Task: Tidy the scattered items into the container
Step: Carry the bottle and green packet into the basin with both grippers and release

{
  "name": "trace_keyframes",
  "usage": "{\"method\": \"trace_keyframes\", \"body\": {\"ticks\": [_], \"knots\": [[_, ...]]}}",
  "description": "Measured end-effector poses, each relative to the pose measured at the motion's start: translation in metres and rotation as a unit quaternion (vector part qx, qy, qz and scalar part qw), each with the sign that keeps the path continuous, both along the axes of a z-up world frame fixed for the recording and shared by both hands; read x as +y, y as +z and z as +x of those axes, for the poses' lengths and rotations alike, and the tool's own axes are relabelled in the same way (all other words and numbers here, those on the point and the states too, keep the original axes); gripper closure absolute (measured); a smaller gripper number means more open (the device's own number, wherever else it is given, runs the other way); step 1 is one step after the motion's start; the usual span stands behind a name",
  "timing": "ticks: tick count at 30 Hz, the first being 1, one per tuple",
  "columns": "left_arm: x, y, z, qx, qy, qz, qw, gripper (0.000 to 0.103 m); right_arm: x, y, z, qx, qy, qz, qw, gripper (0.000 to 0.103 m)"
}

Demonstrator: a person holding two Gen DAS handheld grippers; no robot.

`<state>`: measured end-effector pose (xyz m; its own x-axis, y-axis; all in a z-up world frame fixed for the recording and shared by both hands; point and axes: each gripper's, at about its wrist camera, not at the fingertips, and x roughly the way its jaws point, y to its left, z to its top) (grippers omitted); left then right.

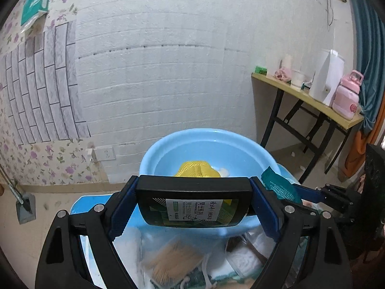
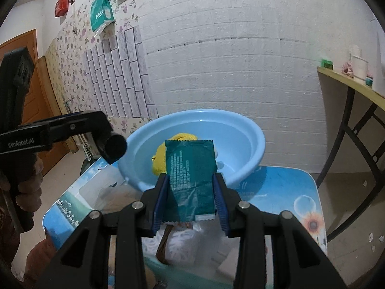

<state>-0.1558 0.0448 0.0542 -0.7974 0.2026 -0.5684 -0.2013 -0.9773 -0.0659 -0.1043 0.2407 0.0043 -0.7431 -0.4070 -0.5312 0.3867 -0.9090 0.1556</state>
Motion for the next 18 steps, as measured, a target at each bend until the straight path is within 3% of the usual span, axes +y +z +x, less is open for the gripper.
{"method": "trace_keyframes", "body": {"ticks": [5, 14, 18], "knots": [[0.008, -0.019, -0.016, -0.022, -0.011, -0.008, 0.9997, 0.015, 0.0, -0.007, -0.017, -0.008, -0.003, -0.007, 1.0, 0.066], [0.026, -0.027, -0.016, 0.001, -0.03, -0.055, 0.9981, 0.014, 0.0, -0.01, -0.032, -0.016, -0.013, -0.008, 1.0, 0.066], [0.025, -0.03, -0.014, -0.011, -0.04, -0.037, 0.9985, 0.014, -0.003, -0.013, -0.032, -0.018, -0.015, -0.004, 1.0, 0.066]]}}
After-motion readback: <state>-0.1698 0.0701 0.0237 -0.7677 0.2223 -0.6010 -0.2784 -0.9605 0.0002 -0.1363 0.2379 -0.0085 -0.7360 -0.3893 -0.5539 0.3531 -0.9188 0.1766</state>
